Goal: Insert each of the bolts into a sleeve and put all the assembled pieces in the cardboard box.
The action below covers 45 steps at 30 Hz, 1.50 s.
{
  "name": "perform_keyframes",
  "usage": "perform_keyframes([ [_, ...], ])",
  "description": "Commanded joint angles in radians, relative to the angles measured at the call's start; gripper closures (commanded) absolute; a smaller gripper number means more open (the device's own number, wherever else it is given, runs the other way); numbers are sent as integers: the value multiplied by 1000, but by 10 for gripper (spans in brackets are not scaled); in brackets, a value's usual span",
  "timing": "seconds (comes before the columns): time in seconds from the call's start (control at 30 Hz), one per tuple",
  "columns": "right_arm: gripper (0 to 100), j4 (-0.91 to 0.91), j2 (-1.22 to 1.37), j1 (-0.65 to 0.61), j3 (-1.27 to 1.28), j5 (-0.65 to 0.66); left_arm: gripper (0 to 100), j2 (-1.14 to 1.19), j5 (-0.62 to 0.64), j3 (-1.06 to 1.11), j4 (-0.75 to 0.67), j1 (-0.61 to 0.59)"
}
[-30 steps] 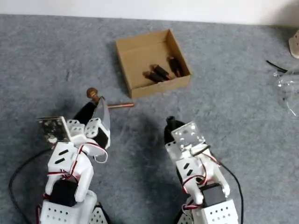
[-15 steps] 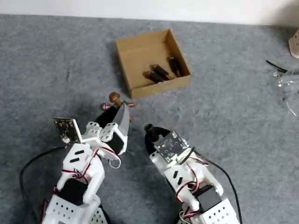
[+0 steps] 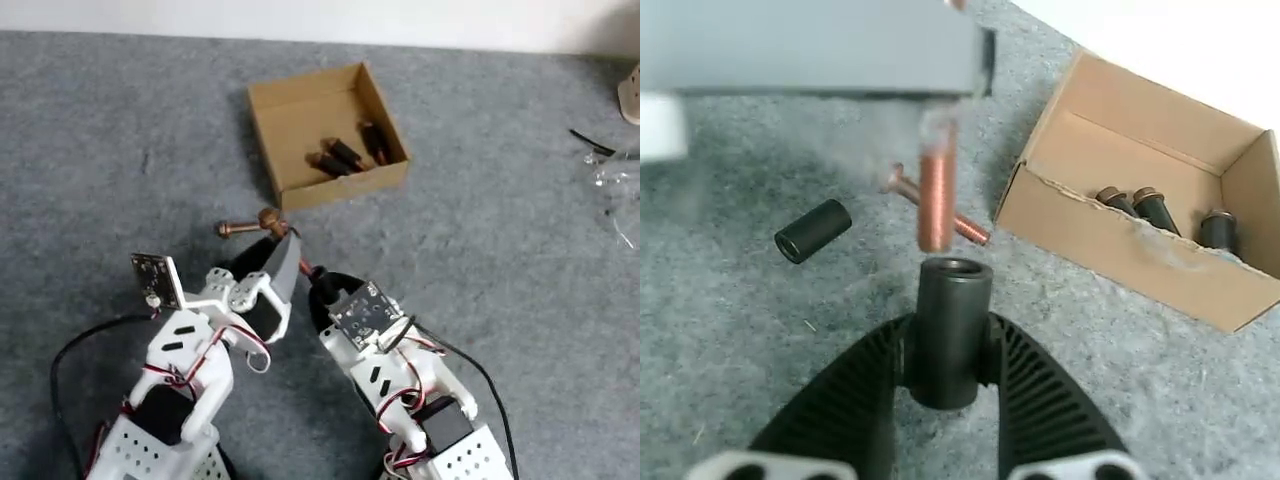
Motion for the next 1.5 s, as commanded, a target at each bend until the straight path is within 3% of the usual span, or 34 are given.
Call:
perform_keyframes([
  [0.0, 994, -33, -22, -12, 1, -6, 994, -12, 6, -12, -26, 45],
  [0.9, 994, -19, -22, -10, -4, -6, 994, -12, 5, 24, -28, 82],
  [1.07, 994, 56, -22, -16, -8, -6, 994, -2, 6, 51, -101, 87],
  [1.47, 994, 56, -22, -13, -8, -6, 994, -4, 55, 51, -98, 81],
])
